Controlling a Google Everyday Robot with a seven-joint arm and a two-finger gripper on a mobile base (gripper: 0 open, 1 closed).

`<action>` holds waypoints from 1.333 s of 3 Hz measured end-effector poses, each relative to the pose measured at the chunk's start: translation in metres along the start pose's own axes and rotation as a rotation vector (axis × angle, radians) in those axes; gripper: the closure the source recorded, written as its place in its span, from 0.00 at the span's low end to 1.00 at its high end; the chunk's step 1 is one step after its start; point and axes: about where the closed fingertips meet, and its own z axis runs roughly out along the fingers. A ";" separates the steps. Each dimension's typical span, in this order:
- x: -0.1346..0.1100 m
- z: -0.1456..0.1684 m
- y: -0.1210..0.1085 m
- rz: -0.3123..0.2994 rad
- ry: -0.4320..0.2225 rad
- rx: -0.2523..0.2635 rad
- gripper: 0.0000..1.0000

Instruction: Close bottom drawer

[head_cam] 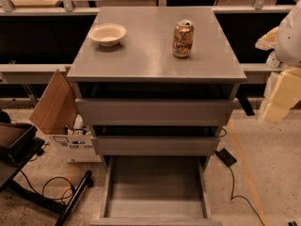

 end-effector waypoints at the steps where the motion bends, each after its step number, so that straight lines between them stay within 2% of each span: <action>1: 0.000 0.000 0.000 0.000 0.000 0.000 0.00; 2: 0.006 0.016 0.011 0.021 -0.028 -0.007 0.00; 3: 0.021 0.061 0.046 0.085 -0.125 -0.029 0.00; 4: 0.027 0.131 0.097 0.080 -0.235 -0.046 0.00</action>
Offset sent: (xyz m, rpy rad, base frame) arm -0.0417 -0.0044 -0.1219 0.2071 0.0333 -0.0694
